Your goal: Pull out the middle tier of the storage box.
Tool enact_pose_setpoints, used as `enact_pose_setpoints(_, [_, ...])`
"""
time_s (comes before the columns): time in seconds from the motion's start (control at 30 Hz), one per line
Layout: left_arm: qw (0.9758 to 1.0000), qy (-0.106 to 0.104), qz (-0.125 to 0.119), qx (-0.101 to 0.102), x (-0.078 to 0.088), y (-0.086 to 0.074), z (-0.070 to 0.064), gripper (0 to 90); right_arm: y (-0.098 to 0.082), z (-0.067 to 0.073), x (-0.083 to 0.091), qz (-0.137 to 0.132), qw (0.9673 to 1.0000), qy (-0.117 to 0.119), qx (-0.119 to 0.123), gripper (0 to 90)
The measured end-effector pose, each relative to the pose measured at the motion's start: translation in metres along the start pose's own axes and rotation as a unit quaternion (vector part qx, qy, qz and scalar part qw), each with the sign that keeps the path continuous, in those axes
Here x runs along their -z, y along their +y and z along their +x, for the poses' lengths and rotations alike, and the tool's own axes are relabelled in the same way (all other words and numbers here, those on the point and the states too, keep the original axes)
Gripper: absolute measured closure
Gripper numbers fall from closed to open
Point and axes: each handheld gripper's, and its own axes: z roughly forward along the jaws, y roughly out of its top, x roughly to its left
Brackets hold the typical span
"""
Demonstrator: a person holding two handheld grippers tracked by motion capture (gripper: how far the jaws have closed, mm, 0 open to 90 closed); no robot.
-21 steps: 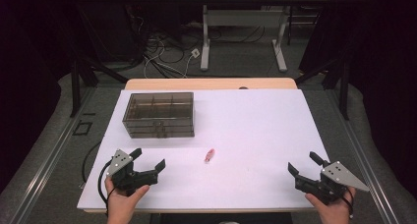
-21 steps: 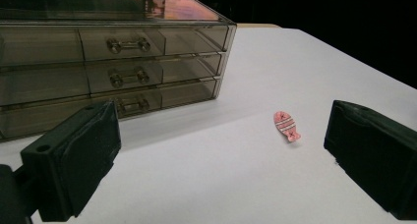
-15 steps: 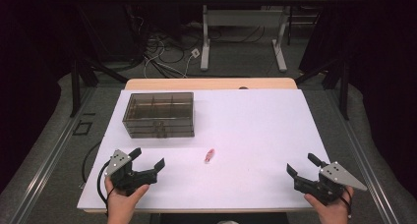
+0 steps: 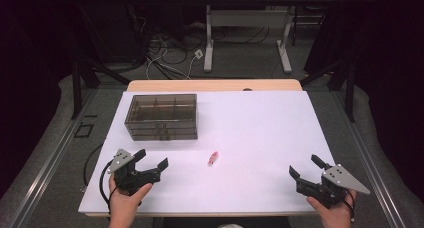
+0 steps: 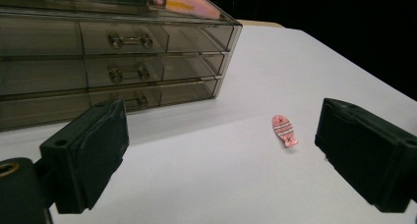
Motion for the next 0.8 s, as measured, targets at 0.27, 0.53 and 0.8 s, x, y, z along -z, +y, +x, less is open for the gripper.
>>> enact_pose_setpoints(0.27, [0.9998,0.008,0.016,-0.009,-0.012,0.011,-0.002,15.8,-0.001,0.000,-0.006,0.001,1.0000,0.001,-0.007,15.1])
enact_pose_setpoints(0.53, [0.9997,0.017,0.020,-0.002,-0.023,0.018,-0.002,22.0,-0.001,0.004,-0.010,0.002,0.9999,0.011,0.001,14.9])
enact_pose_setpoints(0.8, [0.9992,0.018,0.036,0.007,-0.036,0.025,0.001,34.2,-0.002,0.005,-0.015,0.003,0.9999,0.014,0.003,14.9])
